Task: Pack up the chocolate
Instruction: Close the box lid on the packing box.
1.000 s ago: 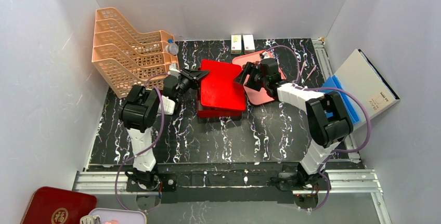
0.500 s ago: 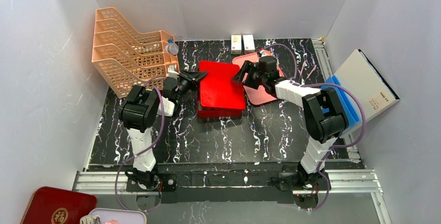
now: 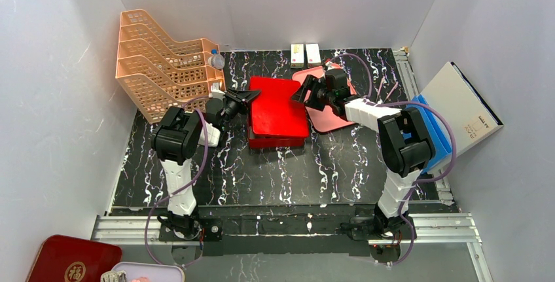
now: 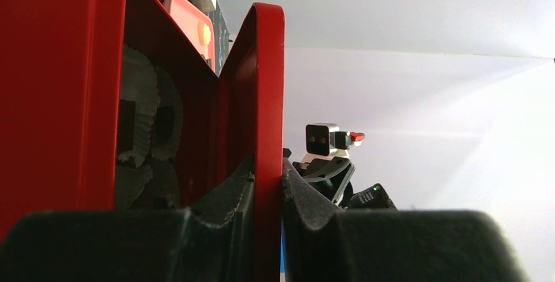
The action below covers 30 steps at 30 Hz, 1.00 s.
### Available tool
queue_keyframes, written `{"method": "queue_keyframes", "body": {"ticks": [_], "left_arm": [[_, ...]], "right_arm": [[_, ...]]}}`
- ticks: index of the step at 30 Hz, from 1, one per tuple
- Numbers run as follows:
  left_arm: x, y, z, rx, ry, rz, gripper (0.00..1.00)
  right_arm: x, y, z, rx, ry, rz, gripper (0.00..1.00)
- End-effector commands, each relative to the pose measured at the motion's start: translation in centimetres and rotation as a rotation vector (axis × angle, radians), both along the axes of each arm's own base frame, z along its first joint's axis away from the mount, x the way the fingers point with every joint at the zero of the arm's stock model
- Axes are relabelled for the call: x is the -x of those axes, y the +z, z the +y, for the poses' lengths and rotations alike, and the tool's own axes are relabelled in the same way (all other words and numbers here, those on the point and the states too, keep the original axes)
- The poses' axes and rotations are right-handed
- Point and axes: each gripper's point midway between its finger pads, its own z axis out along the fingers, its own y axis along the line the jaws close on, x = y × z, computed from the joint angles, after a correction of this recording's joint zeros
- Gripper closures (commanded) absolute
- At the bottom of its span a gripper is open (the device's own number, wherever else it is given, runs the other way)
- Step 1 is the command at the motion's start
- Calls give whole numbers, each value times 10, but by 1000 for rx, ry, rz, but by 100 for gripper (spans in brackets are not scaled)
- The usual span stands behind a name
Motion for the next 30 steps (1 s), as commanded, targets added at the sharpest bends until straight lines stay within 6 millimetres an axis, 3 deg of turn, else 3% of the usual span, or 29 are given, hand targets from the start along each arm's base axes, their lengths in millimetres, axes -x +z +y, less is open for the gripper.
{"method": "queue_keyframes", "body": {"ticks": [1, 8, 16, 30], "left_arm": [[-7, 19, 4, 31, 1, -51, 84], [-10, 19, 10, 34, 12, -49, 70], [-12, 22, 15, 40, 12, -52, 62], [-8, 22, 28, 40, 12, -40, 60]], "right_arm": [[-12, 19, 9, -30, 26, -60, 23], [-14, 18, 10, -38, 26, -52, 23], [-15, 22, 12, -49, 26, -52, 22], [-14, 26, 17, -52, 25, -54, 19]]}}
